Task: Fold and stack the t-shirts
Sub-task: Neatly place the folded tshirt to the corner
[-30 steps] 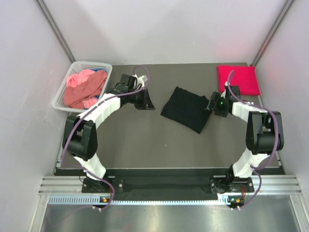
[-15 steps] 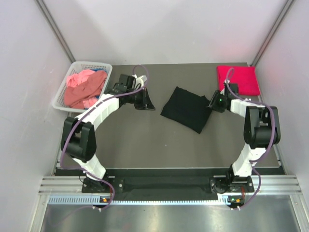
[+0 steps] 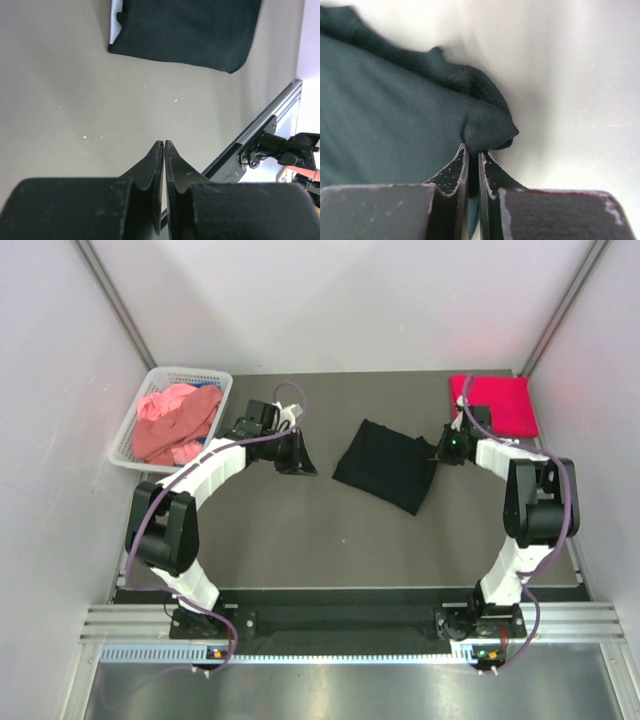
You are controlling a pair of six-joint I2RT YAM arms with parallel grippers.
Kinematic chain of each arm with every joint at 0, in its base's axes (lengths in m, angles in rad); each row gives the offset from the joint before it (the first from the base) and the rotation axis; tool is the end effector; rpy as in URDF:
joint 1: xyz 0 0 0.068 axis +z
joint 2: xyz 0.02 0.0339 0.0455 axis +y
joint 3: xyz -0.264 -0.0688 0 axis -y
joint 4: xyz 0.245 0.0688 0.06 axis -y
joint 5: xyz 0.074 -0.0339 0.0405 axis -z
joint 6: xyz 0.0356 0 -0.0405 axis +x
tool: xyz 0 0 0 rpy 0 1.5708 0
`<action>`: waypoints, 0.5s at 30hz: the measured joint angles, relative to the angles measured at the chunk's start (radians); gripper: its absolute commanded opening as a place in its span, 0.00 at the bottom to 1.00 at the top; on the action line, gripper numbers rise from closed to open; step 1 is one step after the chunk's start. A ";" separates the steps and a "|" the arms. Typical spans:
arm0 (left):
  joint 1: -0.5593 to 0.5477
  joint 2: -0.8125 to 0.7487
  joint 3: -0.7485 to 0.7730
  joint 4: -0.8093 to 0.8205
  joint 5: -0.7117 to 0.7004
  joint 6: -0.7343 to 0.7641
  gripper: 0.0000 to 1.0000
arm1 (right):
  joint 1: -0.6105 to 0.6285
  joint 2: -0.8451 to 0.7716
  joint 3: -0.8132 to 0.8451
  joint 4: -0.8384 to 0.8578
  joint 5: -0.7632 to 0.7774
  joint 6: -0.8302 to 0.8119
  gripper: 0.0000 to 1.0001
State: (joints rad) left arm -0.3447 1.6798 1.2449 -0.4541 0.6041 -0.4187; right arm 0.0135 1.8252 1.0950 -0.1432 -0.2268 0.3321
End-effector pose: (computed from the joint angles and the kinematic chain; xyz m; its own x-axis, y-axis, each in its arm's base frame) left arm 0.3332 -0.1411 0.2469 -0.9177 -0.0260 -0.3964 0.2648 0.7039 -0.6592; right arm 0.3787 0.0131 0.1670 -0.7759 0.3072 -0.5509 0.1009 0.9226 0.3723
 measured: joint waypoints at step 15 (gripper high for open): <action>0.004 0.000 0.000 -0.021 -0.029 0.050 0.08 | 0.010 -0.038 0.478 -0.325 0.087 -0.344 0.00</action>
State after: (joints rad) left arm -0.3408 1.6802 1.2449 -0.4751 0.5751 -0.3691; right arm 0.0235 1.7874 1.5734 -0.4683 -0.1398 -0.0120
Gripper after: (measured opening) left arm 0.079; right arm 0.038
